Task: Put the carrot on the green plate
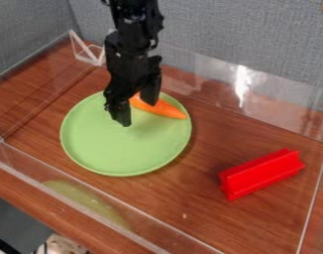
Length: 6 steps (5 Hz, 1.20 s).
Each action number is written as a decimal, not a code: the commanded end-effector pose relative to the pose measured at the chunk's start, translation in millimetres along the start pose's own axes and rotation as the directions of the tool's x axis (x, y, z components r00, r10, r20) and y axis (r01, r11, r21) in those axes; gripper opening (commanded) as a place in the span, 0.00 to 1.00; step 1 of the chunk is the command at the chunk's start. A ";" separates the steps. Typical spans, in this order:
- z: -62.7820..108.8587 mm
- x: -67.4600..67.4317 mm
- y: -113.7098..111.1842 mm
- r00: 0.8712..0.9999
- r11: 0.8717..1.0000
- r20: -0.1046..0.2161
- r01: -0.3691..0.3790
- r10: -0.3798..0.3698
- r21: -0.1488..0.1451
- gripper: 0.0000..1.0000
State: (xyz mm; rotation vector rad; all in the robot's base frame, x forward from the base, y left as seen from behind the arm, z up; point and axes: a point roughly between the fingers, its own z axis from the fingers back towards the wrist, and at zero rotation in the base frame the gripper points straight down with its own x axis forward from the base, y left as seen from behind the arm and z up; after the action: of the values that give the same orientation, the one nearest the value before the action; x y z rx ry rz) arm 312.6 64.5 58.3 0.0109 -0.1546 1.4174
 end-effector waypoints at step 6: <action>13.3 9.3 -4.8 0.995 0.995 0.009 -0.097 0.097 -0.003 1.00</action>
State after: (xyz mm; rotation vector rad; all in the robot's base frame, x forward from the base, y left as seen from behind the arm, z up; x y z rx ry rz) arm 307.0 72.4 58.1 0.0416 -0.1153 1.5237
